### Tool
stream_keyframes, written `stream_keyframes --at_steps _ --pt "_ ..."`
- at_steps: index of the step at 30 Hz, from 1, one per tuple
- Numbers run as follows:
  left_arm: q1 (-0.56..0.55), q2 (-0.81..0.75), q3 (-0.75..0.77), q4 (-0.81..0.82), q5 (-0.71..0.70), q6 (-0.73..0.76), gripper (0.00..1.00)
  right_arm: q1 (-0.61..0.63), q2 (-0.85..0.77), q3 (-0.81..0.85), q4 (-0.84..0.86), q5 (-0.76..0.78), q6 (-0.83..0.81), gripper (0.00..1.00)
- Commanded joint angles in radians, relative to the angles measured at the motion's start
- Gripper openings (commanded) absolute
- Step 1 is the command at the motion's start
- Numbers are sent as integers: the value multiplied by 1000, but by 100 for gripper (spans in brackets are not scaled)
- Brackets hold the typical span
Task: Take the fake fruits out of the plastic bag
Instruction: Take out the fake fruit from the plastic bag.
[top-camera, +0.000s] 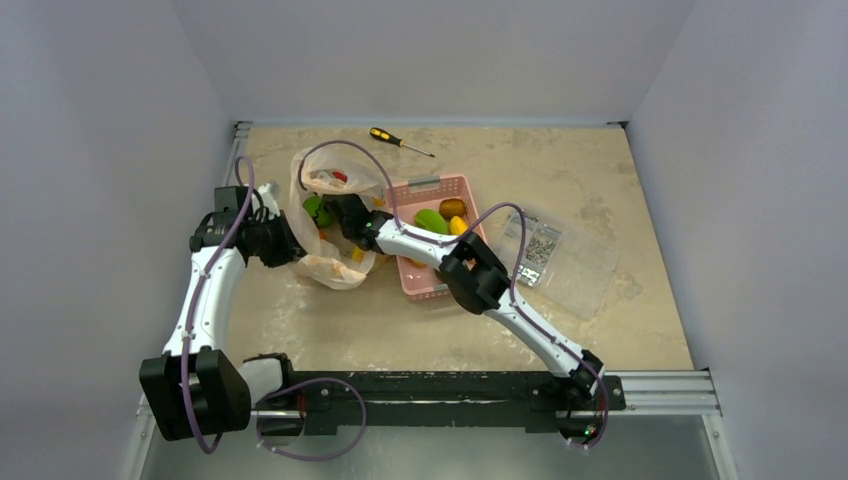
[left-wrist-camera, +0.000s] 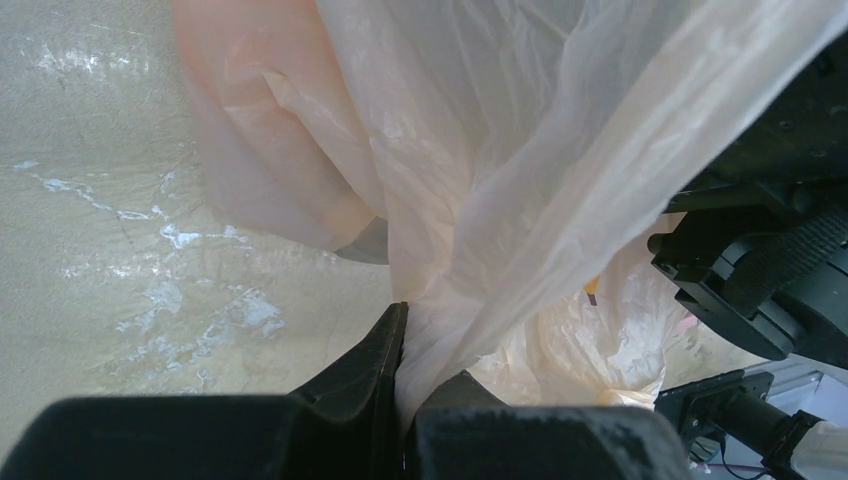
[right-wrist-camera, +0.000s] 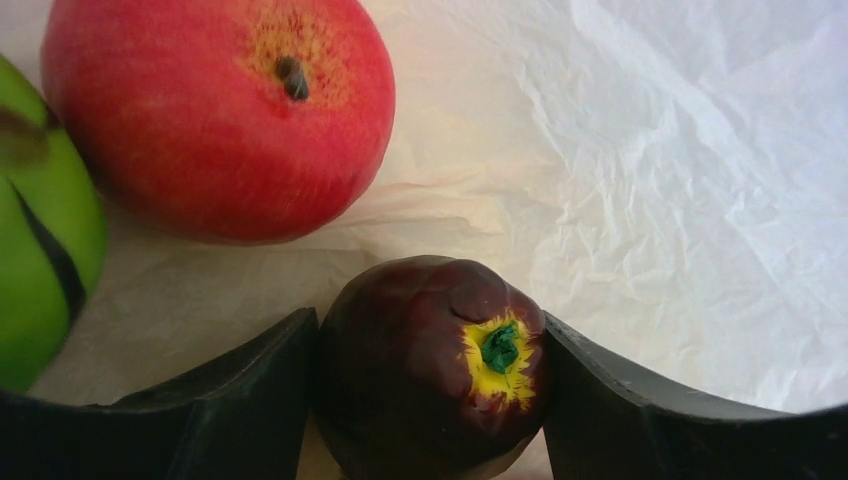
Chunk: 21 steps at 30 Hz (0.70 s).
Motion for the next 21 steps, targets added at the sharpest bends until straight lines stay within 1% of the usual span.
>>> stream_keyframes --at_steps 1,5,8,12,16,18,21 --pt "-5 -14 -6 20 25 21 0 -6 -13 70 11 -15 23 58" --pt "-5 -14 -5 20 20 21 0 -4 -62 64 -32 -60 87 39" --pt "-5 -13 -4 20 19 21 0 5 -136 7 -40 -114 140 28" --pt "-5 -9 -4 20 19 19 0 16 -246 -81 -71 -252 233 15" --pt "-5 -7 -4 20 19 20 0 22 -371 -186 -82 -411 363 7" --pt "-5 -6 -4 21 19 20 0 22 -422 -239 -72 -471 416 5" --pt "-5 -9 -4 19 19 21 0 22 -474 -272 -91 -536 459 3"
